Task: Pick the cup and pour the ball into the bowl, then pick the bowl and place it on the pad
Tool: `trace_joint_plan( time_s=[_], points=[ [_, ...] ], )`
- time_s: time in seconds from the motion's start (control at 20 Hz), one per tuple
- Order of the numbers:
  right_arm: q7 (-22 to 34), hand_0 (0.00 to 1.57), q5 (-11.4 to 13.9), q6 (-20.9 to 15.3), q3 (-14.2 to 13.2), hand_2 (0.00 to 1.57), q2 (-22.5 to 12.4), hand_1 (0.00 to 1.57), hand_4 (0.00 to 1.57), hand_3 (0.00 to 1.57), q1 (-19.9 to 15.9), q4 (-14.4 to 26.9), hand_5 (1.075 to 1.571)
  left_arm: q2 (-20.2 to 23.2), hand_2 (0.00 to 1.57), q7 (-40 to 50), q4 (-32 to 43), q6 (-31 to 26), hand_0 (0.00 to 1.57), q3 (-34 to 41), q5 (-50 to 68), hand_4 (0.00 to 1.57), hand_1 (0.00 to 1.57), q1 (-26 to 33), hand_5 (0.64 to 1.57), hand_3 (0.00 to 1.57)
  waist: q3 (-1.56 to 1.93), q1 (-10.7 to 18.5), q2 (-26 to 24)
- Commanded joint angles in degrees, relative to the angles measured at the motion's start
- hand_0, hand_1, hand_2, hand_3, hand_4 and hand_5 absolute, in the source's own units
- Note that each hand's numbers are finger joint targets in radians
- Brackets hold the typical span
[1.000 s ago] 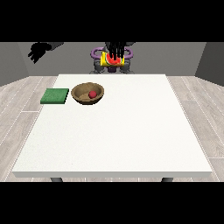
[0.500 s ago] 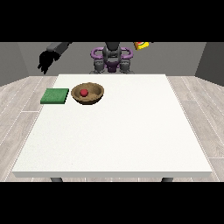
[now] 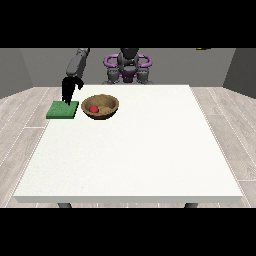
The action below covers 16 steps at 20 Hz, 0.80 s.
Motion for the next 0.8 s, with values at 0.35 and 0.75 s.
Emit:
trace_joint_plan(
  time_s=[0.35, 0.75],
  points=[
    [-9.5, 0.0, 2.1, 1.3, 2.8, 0.0, 3.1, 0.0, 0.58, 0.0, -4.7, 11.6, 1.558, 12.1, 0.0, 2.1, -0.8, -9.9, 0.0, 8.9, 10.2, 1.0, 0.0, 3.9, 1.542, 0.0, 0.11, -4.4, 3.1],
    [-18.0, 0.0, 3.0, 1.3, 1.8, 0.0, 1.7, 0.0, 0.51, 0.0, -10.8, 21.7, 1.552, 14.4, 0.0, 2.3, -6.1, -10.6, 0.0, 10.1, 13.8, 1.02, 0.0, 4.2, 1.533, 0.0, 0.15, -2.5, 9.6]
  ],
)
